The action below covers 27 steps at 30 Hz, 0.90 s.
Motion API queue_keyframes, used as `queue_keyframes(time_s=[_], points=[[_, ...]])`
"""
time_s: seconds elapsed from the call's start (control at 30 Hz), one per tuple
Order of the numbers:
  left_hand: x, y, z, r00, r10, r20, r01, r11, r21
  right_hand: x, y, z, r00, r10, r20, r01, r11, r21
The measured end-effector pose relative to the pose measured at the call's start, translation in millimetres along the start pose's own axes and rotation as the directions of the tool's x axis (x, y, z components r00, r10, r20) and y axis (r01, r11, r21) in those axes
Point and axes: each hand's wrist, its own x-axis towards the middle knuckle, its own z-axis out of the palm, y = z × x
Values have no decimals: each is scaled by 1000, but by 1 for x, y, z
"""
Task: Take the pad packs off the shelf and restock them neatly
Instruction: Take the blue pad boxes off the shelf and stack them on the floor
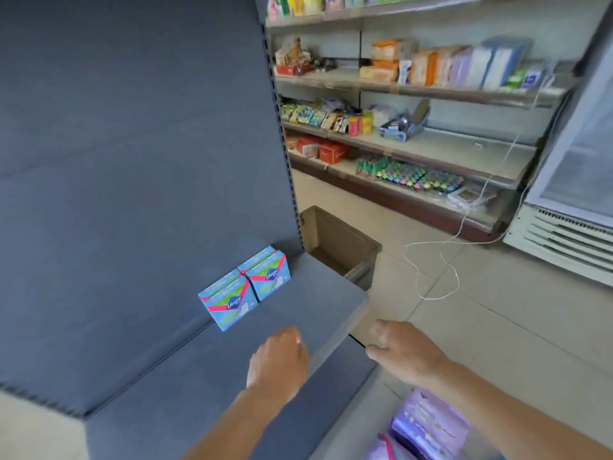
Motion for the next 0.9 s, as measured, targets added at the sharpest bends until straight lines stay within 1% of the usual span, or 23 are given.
queue_keyframes(time_s=[0.07, 0.17, 0.33, 0.43, 0.57, 0.7, 0.83, 0.9], points=[[9, -22, -8, 1000, -17, -8, 17, 1000, 1, 12, -21, -1, 1000, -17, -13, 17, 1000, -5], [21, -52, -14, 999, -33, -22, 33, 999, -1, 23, -46, 0, 1000, 12, -26, -12, 1000, -3], [37, -89, -13, 997, -75, -30, 74, 997, -23, 39, -66, 16, 999, 48, -6, -48, 998, -33], [45, -105, -6, 993, -113, -20, 112, 993, -44, 49, -69, 26, 999, 42, 8, -42, 998, -47], [60, -113, 1, 988, -151, -19, 150, 988, -21, 68, -70, 32, 999, 12, 30, -10, 999, -48], [82, -113, -1, 980, -193, -52, 193, 981, -6, 95, -70, 28, 999, -9, 54, 13, 998, -65], [108, -109, -8, 971, -205, -121, 212, 976, 52, 124, -72, 23, 995, -43, 86, 50, 996, -73], [122, -110, -9, 967, -189, -172, 210, 971, 112, 139, -72, 23, 994, -45, 98, 52, 996, -73]])
